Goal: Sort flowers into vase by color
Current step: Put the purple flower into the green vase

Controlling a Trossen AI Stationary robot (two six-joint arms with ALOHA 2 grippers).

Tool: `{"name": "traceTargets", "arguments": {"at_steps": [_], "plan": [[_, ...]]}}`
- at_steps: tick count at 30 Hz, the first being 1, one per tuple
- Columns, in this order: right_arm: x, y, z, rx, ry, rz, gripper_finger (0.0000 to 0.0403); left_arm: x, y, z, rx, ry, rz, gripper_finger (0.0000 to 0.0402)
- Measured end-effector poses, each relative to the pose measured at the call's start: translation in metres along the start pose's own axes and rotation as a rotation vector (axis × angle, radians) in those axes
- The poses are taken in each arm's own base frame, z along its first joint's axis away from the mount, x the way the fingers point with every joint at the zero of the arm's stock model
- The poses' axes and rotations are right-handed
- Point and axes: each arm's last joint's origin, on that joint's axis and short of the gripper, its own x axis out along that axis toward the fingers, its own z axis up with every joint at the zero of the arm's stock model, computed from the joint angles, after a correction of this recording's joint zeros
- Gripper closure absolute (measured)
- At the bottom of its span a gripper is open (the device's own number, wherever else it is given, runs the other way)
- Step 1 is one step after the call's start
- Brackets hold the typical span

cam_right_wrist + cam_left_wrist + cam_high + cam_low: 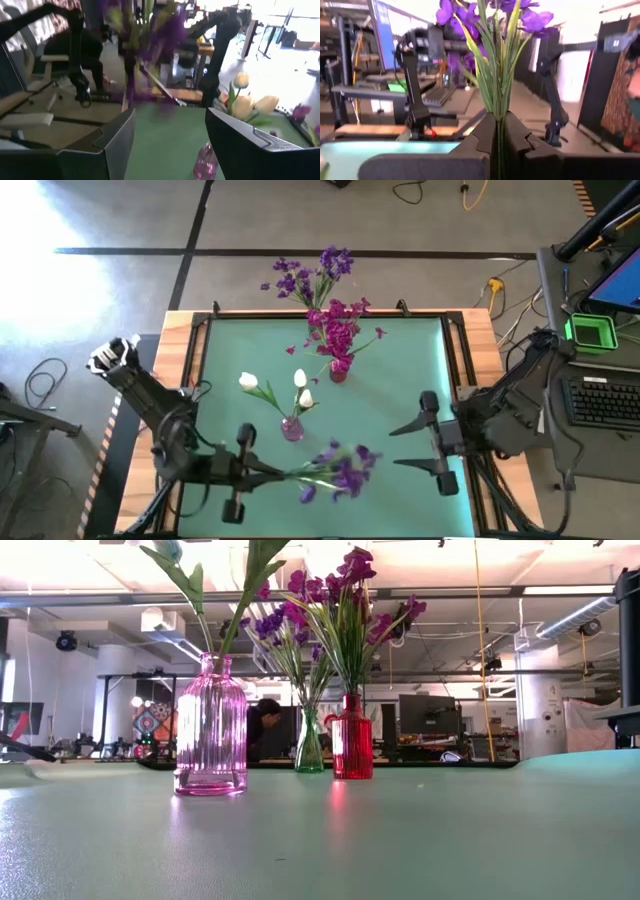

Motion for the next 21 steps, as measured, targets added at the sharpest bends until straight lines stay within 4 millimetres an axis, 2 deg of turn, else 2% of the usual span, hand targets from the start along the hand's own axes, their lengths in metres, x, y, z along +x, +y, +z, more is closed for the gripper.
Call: {"name": "traceTargets", "arguments": {"at_steps": [6, 9, 15, 21], "plan": [[0.01, 0.003, -0.029, -0.018, 0.042, -0.043, 0.017, -0.02, 0.019, 0.0, -0.018, -0.174, 0.011, 0.0401], [0.019, 0.002, -0.043, 0.005, 0.012, -0.105, 0.017, -0.025, 0.026, -0.007, 0.008, -0.23, 0.025, 0.0401], [0.062, -0.001, -0.074, -0.016, -0.138, -0.165, 0.017, -0.019, 0.036, -0.018, 0.016, -0.344, -0.044, 0.0401], [0.106, -0.012, -0.085, -0.012, -0.335, -0.103, 0.017, 0.001, 0.041, -0.033, 0.018, -0.367, 0.013, 0.0401]]}}
